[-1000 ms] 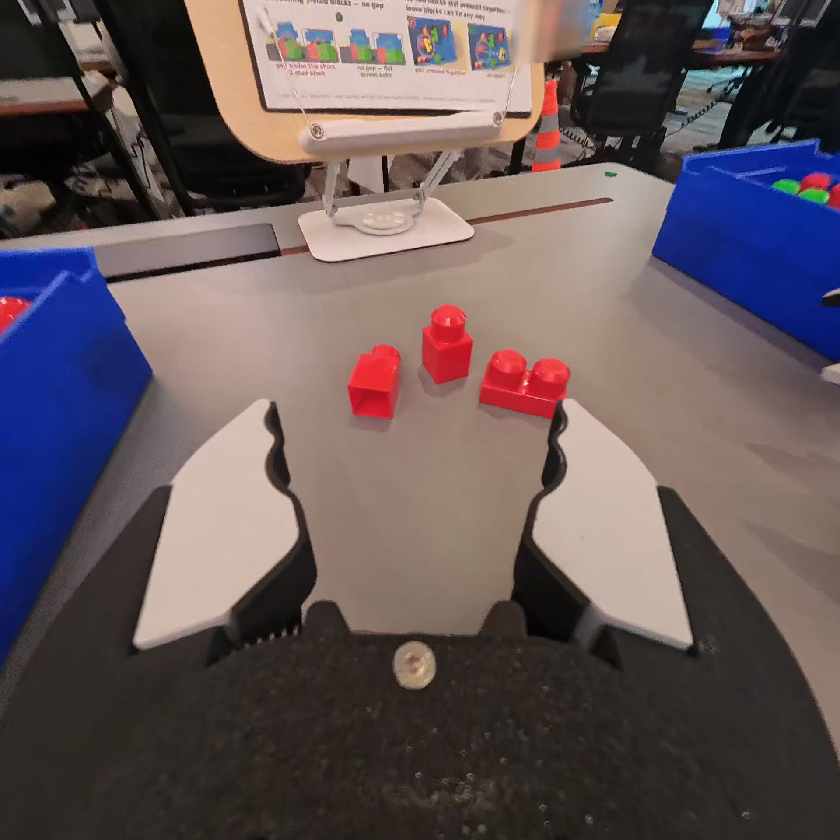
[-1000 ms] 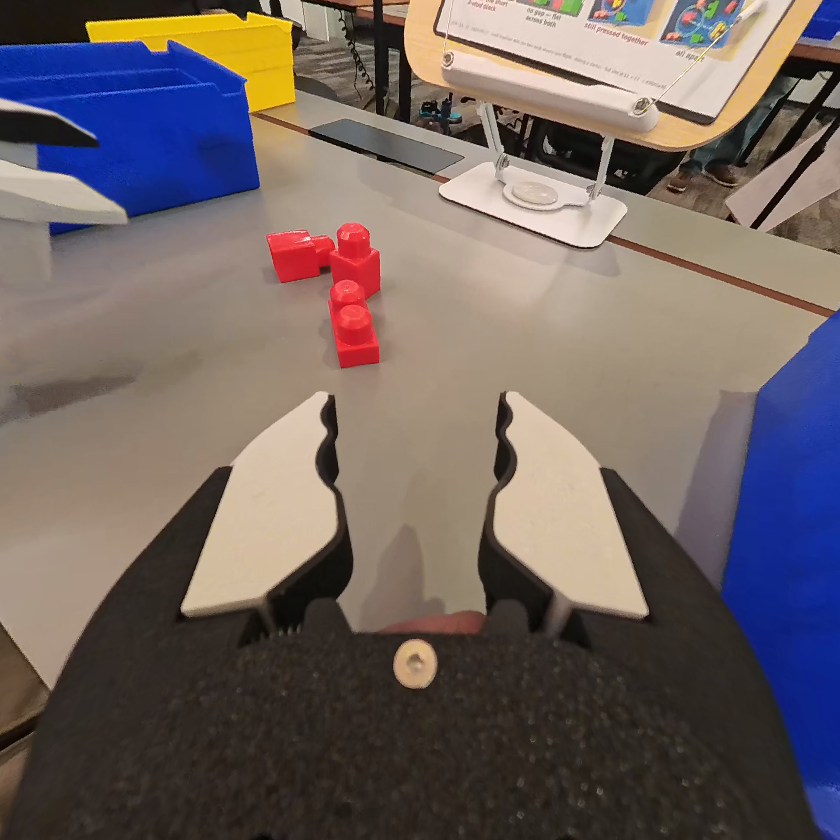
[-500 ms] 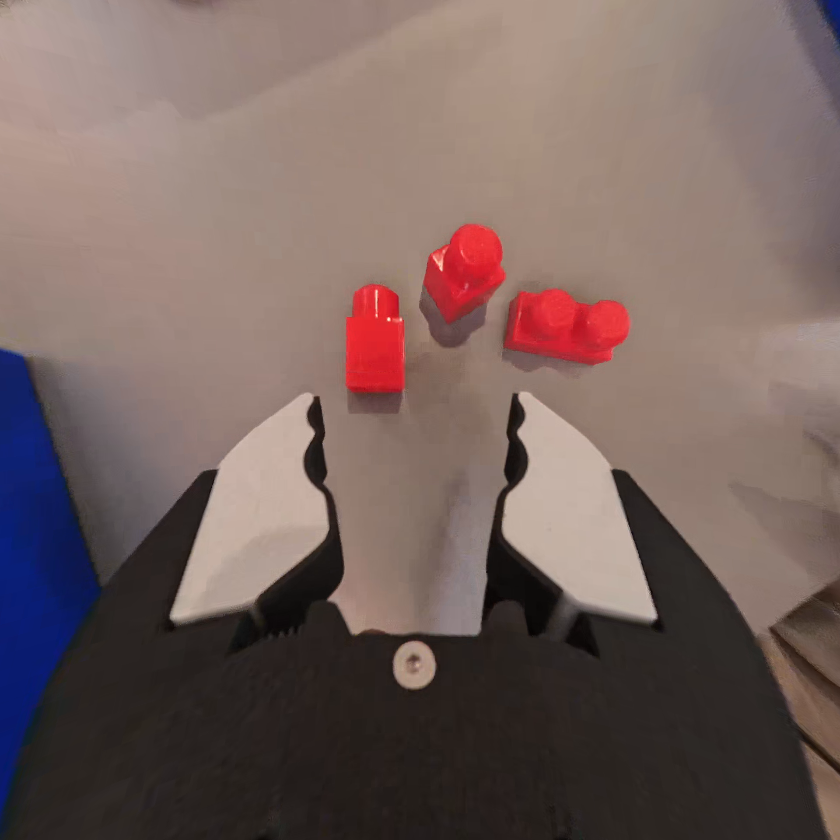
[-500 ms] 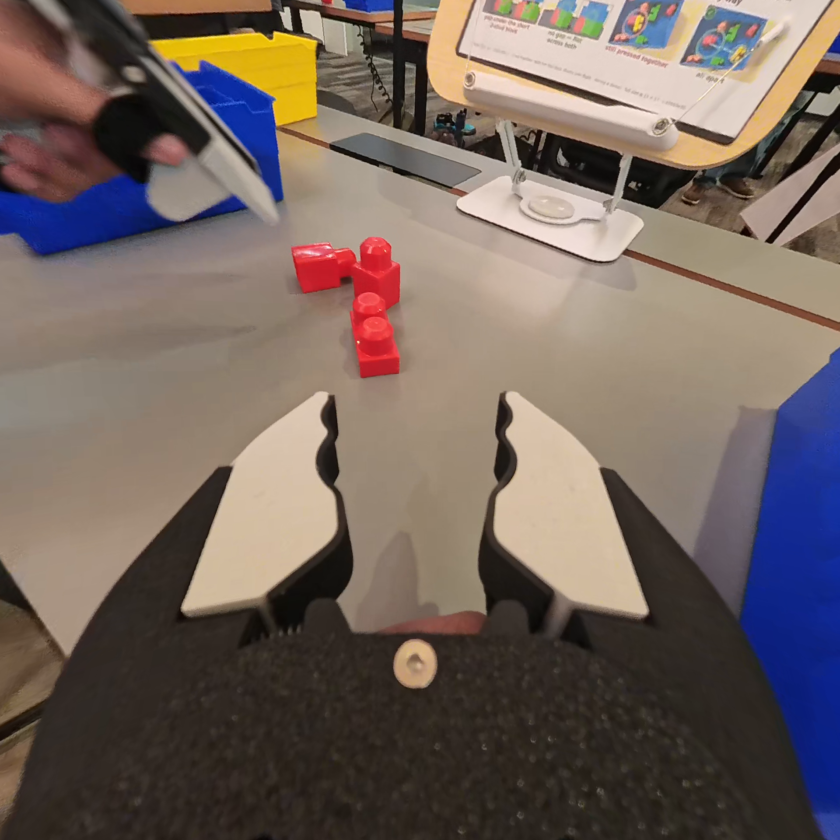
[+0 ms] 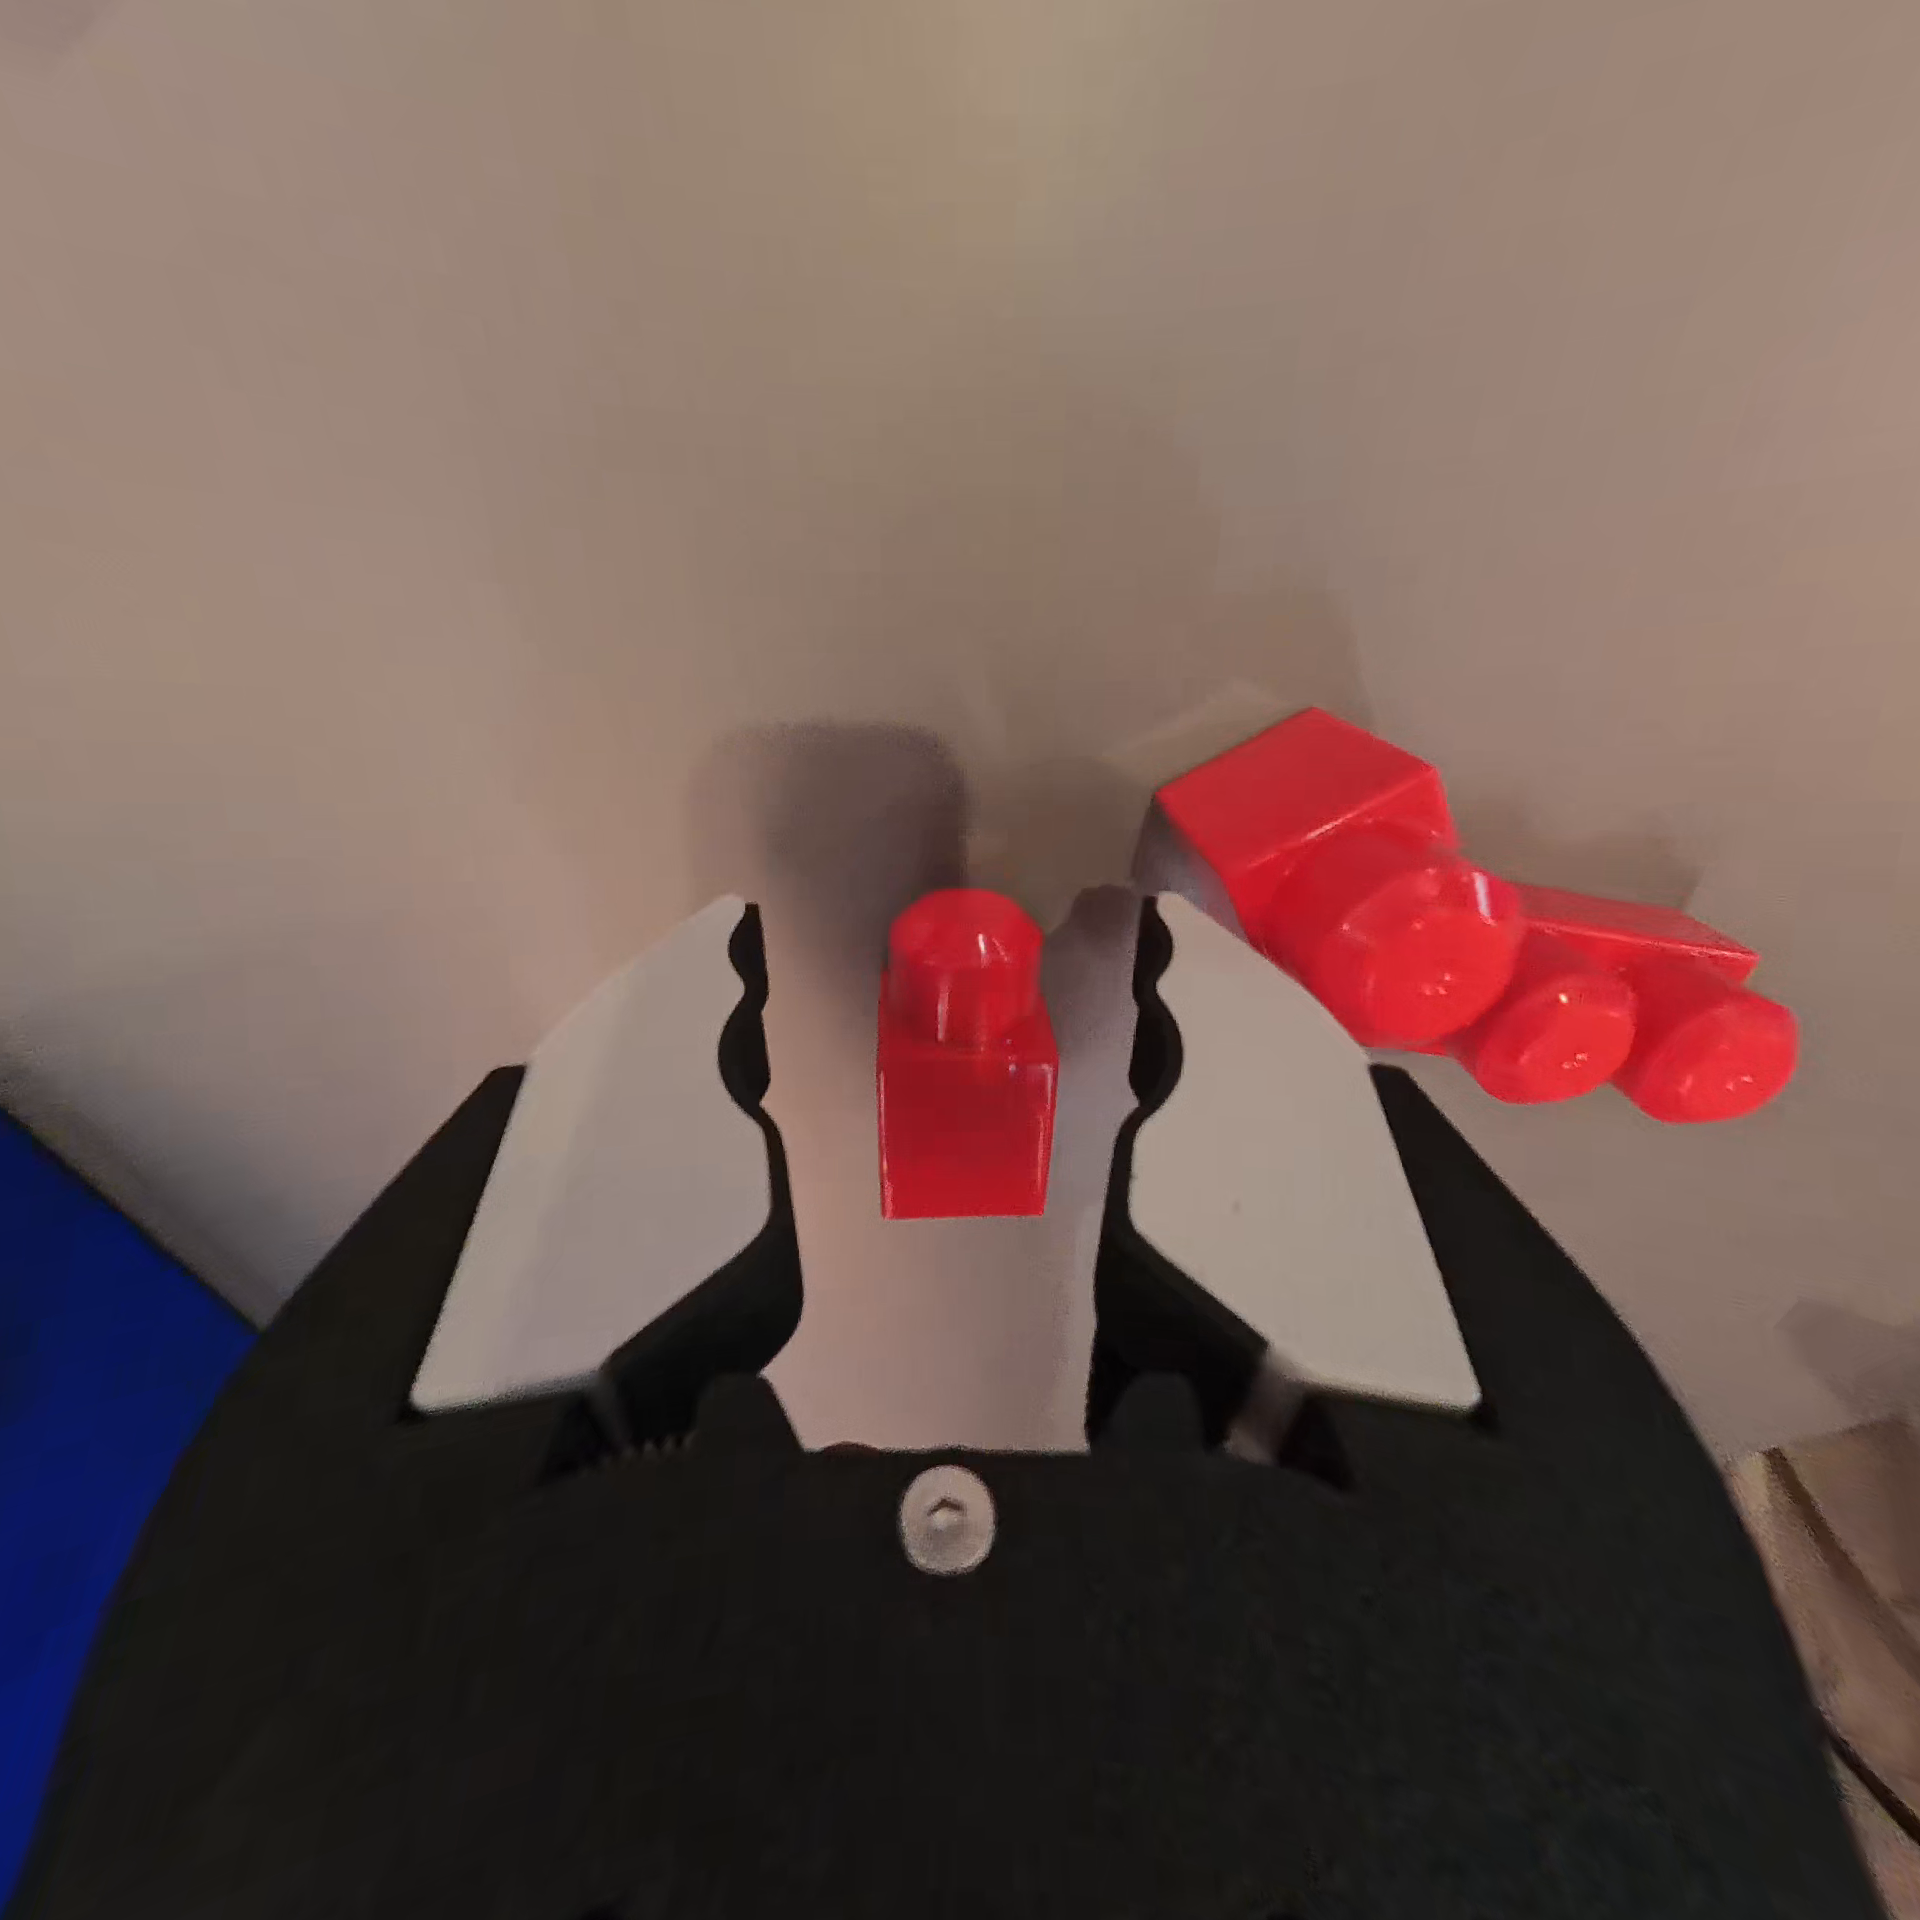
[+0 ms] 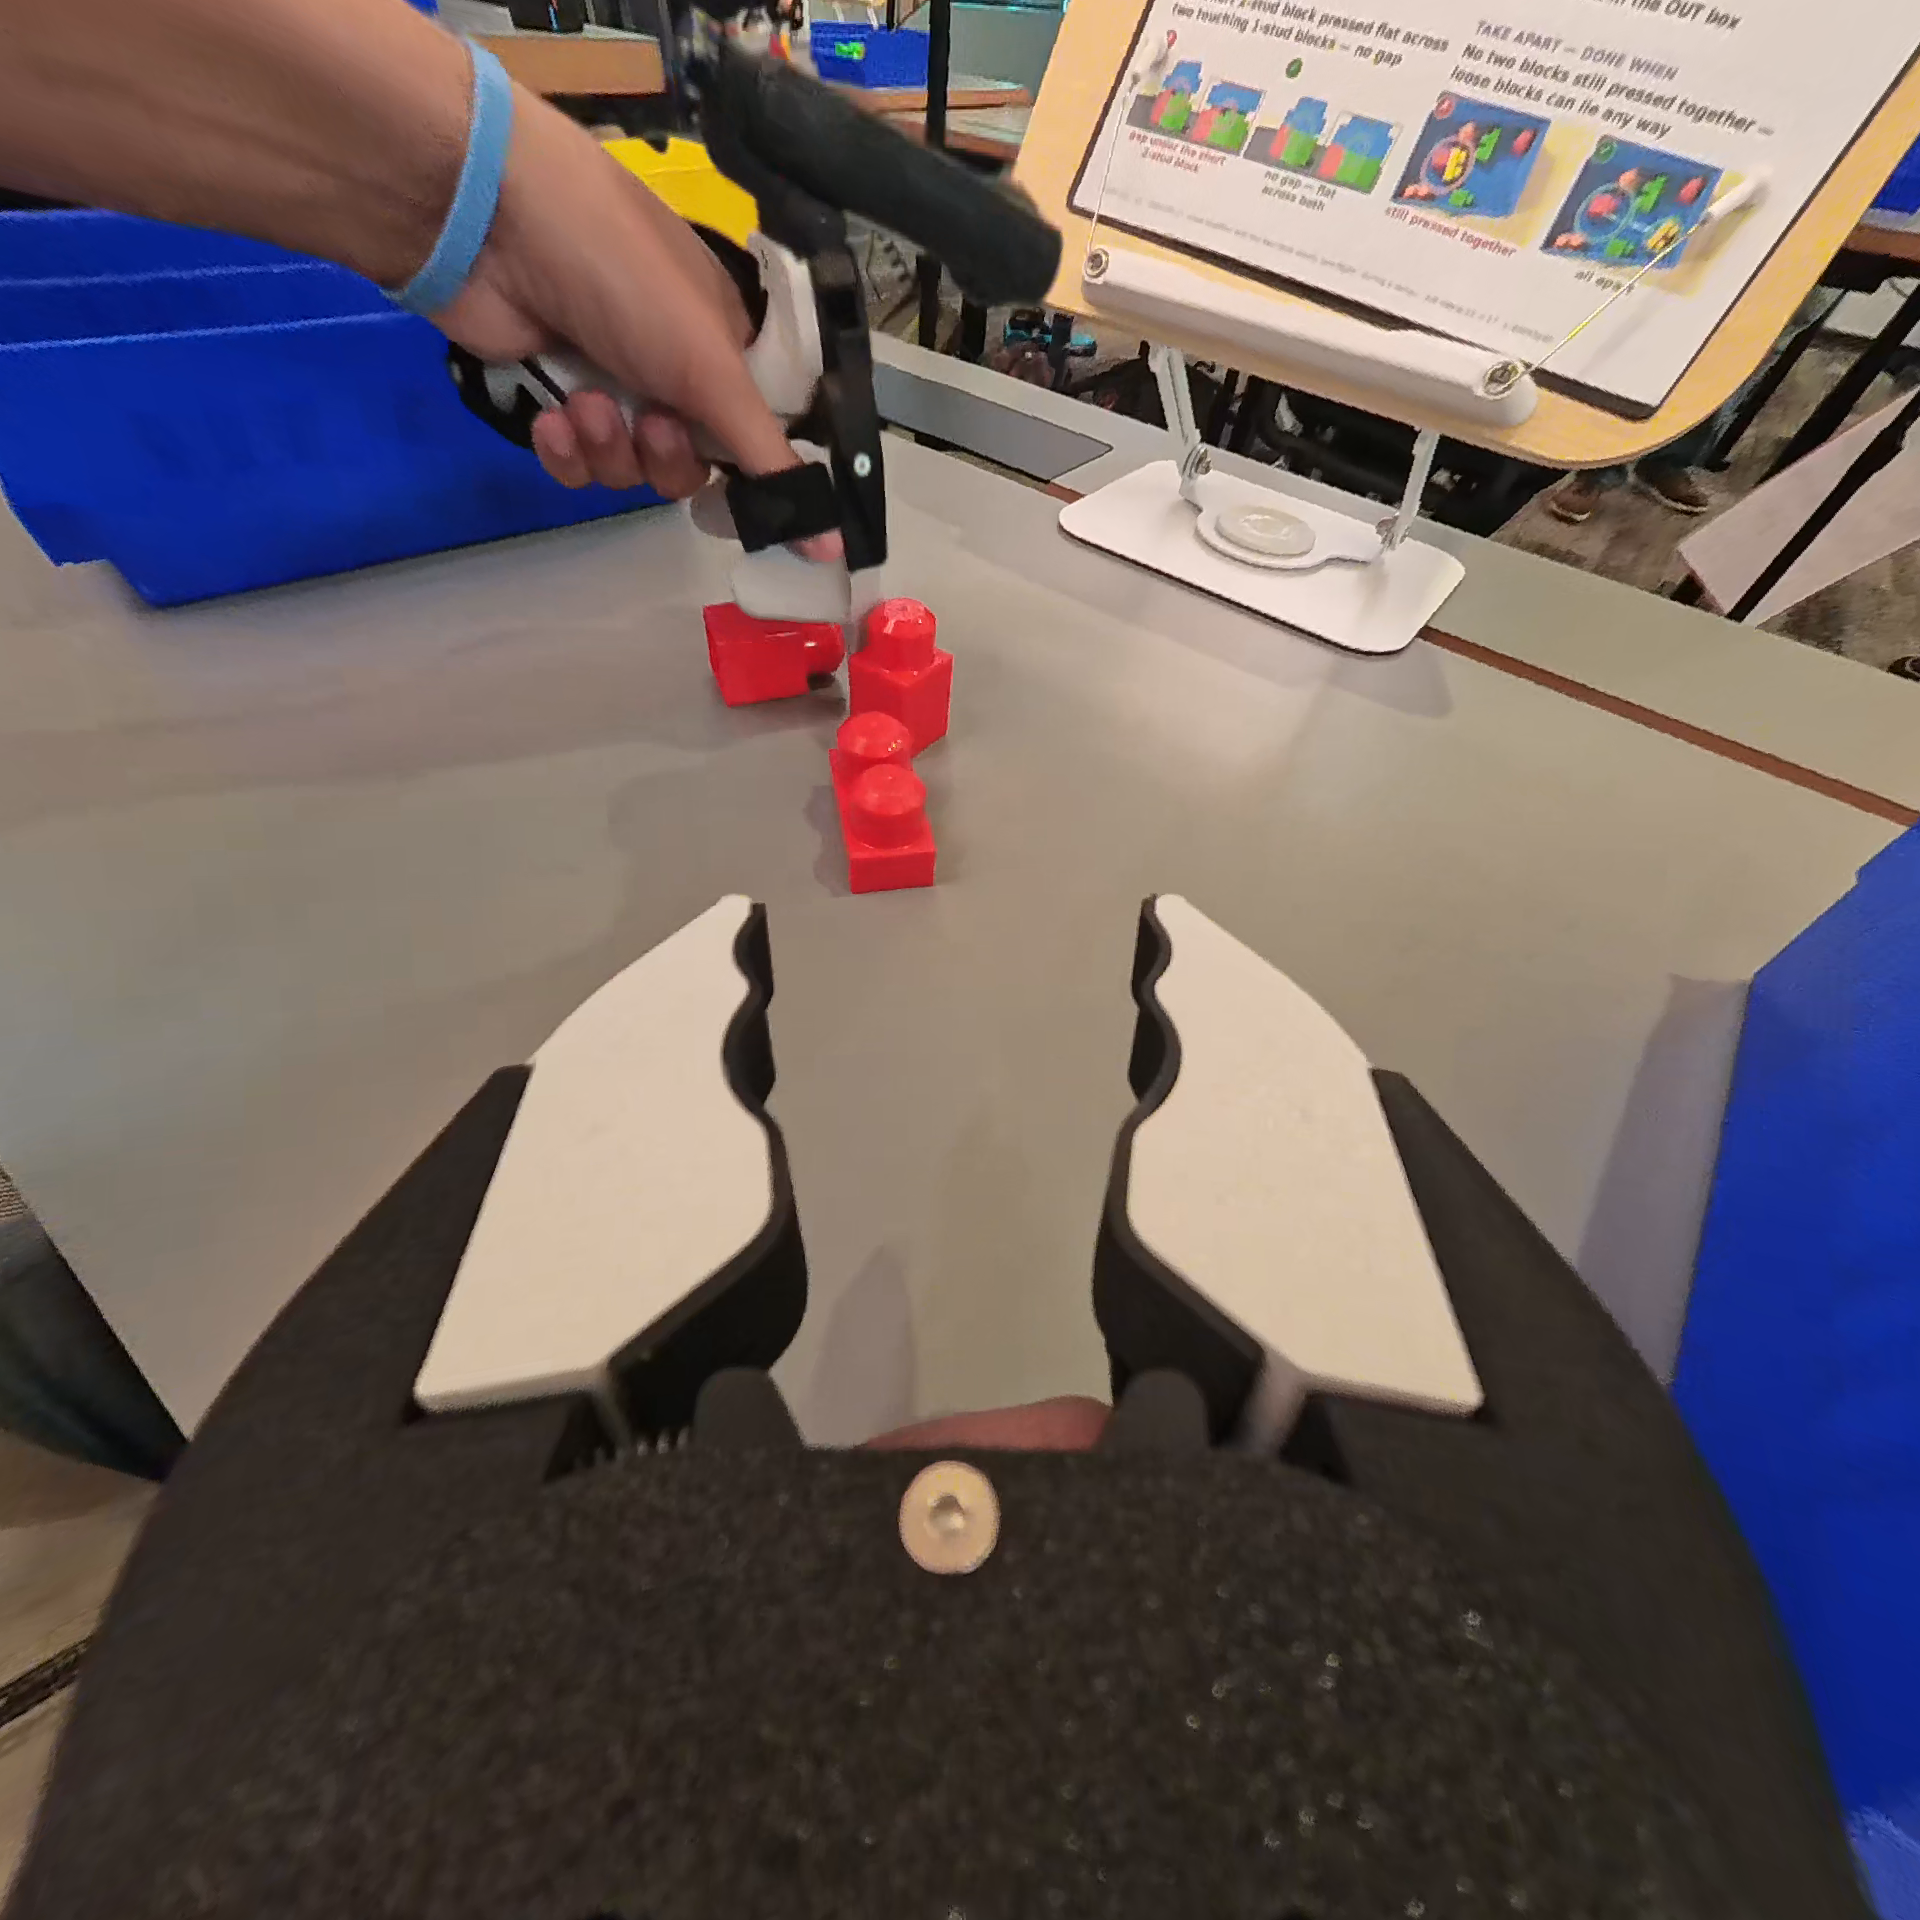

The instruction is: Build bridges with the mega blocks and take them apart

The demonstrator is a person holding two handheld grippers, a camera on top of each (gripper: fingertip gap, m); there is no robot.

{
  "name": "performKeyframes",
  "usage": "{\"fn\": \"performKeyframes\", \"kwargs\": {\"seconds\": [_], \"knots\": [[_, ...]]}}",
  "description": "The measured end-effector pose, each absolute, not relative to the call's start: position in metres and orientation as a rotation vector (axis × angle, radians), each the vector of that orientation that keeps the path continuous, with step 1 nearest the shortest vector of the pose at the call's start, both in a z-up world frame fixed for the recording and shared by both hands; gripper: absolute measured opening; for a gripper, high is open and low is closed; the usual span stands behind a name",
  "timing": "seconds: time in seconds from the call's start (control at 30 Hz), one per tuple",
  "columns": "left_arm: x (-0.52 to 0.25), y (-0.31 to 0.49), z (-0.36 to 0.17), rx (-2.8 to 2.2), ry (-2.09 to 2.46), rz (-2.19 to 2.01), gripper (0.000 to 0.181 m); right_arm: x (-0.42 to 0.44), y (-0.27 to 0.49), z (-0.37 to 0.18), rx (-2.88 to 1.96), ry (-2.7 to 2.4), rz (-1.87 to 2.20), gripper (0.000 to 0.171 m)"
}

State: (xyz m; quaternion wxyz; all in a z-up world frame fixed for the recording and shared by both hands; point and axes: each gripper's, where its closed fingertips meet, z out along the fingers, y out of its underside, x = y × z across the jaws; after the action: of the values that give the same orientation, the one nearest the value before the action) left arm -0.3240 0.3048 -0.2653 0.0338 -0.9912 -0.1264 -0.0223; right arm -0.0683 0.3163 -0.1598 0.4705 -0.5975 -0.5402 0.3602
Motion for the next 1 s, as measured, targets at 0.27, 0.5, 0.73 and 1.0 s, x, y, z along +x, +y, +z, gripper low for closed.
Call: {"fn": "performKeyframes", "kwargs": {"seconds": [0.27, 0.5, 0.73, 1.0], "knots": [[-0.323, 0.301, -0.275, -3.047, -0.291, 0.017, 0.03, -0.063, 0.326, -0.159, -1.478, -1.301, 0.876, 0.067], [-0.333, 0.304, -0.267, -2.931, -0.214, 0.048, 0.03, -0.065, 0.322, -0.161, -1.475, -1.312, 0.877, 0.067], [-0.333, 0.33, -0.23, -2.395, -0.153, -0.043, 0.03, -0.066, 0.324, -0.162, -1.48, -1.308, 0.877, 0.066], [-0.325, 0.335, -0.208, -1.97, -0.158, -0.155, 0.029, -0.067, 0.324, -0.165, -1.486, -1.315, 0.869, 0.066]]}}
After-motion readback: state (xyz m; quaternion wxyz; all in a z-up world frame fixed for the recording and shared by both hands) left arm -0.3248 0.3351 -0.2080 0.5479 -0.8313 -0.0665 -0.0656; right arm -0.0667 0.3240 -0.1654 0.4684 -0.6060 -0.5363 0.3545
